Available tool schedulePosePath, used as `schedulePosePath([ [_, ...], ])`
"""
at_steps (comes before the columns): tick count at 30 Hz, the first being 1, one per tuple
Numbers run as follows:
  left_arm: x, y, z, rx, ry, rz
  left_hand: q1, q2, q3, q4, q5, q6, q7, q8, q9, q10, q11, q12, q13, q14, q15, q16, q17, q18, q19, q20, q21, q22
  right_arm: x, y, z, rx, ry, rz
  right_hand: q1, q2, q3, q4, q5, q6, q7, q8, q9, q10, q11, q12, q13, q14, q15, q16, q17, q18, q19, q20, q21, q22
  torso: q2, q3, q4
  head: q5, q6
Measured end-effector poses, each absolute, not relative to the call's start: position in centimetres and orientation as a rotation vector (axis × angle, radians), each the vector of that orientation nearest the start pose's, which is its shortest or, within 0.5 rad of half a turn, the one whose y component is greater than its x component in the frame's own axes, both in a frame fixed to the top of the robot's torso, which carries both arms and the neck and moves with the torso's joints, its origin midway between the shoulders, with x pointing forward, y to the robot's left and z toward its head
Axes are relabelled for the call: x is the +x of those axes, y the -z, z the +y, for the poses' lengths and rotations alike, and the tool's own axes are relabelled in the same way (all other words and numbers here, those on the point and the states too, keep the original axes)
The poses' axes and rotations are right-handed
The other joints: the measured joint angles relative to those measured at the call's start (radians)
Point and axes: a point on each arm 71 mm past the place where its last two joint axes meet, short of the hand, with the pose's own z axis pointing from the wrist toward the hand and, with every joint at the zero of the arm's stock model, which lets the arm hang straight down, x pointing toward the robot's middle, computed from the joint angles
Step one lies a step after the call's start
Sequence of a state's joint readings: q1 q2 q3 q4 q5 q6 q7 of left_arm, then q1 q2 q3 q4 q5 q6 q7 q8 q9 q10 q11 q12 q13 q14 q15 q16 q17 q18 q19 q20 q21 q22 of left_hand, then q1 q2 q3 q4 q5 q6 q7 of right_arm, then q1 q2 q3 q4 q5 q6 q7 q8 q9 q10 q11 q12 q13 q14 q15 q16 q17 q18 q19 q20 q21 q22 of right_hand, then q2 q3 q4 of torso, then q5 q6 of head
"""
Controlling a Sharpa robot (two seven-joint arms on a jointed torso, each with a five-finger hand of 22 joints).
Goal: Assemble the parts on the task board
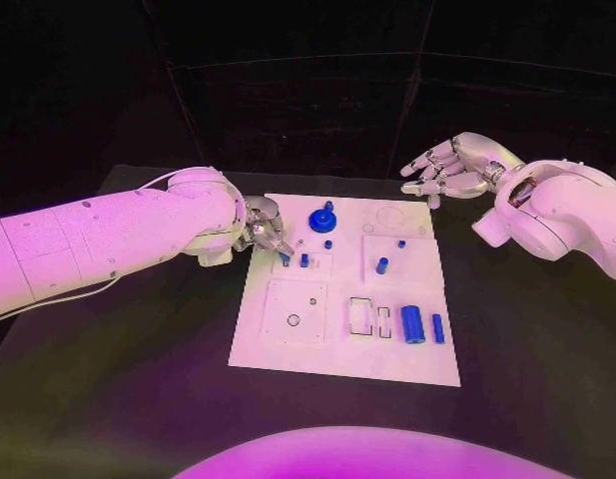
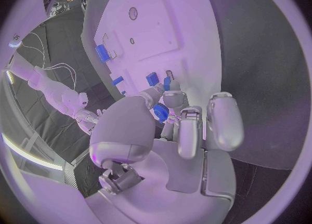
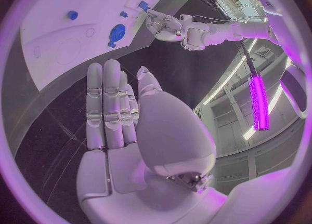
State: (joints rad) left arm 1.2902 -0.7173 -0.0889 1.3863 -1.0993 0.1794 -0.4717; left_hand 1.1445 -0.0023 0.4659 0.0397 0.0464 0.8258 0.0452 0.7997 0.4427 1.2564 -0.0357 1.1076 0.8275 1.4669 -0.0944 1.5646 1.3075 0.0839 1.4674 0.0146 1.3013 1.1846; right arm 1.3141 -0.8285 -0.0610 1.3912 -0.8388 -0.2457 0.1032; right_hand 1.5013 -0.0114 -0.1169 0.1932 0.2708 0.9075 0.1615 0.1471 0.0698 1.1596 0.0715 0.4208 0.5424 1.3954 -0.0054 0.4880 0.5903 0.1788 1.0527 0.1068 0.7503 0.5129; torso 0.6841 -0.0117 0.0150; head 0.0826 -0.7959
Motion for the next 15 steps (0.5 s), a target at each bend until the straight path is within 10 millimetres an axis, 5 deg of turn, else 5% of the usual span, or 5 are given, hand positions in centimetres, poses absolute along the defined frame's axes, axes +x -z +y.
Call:
schedulePosePath([
  [15,50.72,21.05,19.22,-0.053,0.381,2.339,0.006,-0.001,0.005,0.000,0.000,0.000,0.000,0.002,0.000,0.000,0.000,0.000,-0.001,0.000,0.000,0.000,0.000,0.000,0.000,0.000,0.000,0.000,52.45,14.41,-23.05,0.306,-0.994,1.674,0.000,0.000,0.000,0.000,0.000,0.000,0.000,0.000,0.000,0.000,0.000,0.000,0.000,0.000,0.000,0.000,0.000,0.000,0.000,0.000,0.000,-0.001,0.000,0.0001,0.0000,0.001,-0.003],
])
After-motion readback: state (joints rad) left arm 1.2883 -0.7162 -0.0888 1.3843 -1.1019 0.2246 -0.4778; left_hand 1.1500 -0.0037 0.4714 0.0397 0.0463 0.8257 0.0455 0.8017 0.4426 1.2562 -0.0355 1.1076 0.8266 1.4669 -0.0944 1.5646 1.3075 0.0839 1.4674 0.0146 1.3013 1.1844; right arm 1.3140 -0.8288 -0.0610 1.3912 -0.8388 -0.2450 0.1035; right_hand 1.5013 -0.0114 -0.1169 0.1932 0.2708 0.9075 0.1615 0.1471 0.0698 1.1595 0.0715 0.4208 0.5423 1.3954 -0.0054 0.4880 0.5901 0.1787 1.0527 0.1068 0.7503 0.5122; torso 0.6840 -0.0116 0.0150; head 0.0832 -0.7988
